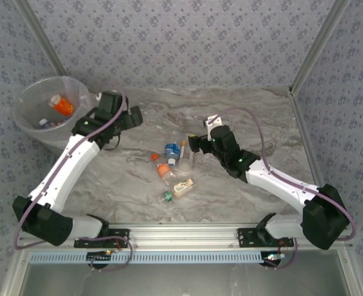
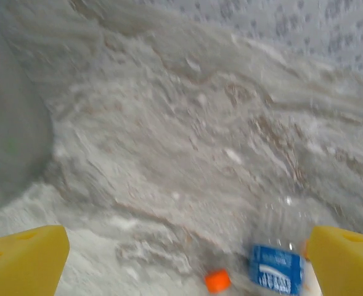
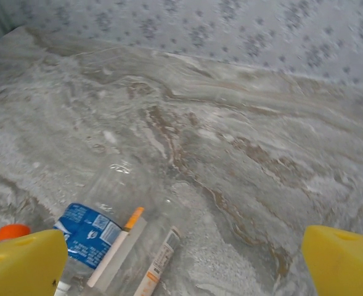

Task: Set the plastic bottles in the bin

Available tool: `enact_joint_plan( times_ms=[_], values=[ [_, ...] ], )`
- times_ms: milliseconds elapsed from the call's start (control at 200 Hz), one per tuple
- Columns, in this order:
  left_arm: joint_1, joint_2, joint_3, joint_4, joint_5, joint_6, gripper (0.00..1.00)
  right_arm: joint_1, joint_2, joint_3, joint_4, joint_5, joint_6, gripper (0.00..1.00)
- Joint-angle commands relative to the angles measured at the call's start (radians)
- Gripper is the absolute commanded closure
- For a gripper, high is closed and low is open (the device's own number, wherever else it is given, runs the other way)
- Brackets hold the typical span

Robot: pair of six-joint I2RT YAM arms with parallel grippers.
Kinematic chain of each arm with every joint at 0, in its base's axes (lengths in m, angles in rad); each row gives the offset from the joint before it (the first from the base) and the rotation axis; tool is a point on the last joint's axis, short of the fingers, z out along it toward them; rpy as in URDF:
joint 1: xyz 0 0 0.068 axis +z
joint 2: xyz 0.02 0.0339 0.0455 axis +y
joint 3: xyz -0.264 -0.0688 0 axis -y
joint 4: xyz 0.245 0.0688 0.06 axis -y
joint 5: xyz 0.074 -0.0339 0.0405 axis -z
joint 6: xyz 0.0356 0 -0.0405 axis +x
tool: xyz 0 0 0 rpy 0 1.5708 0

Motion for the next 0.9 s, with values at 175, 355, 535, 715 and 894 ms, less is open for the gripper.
enact_joint_plan(
  times_ms=[175,355,535,715,894],
  values=[
    [-0.129,0.016,-0.225,0.12,0.235,-0.254,0.01,-0.015,-0.038,-0.072,-0.049,0.097,0.24,0.0],
    [-0.214,0.106,-0.328,0.222,0.358,-0.345,0.01,-0.015,-0.039,-0.076,-0.059,0.113,0.244,0.0],
    [-0.258,0.211,-0.355,0.265,0.417,-0.378,0.01,-0.015,-0.047,-0.077,-0.07,0.122,0.238,0.0],
    [-0.273,0.291,-0.366,0.277,0.403,-0.414,0.01,-0.013,-0.065,-0.083,-0.066,0.079,0.216,0.0],
    [-0.274,0.315,-0.393,0.287,0.378,-0.409,0.08,-0.011,-0.1,-0.107,-0.044,0.047,0.175,0.0]
  ],
)
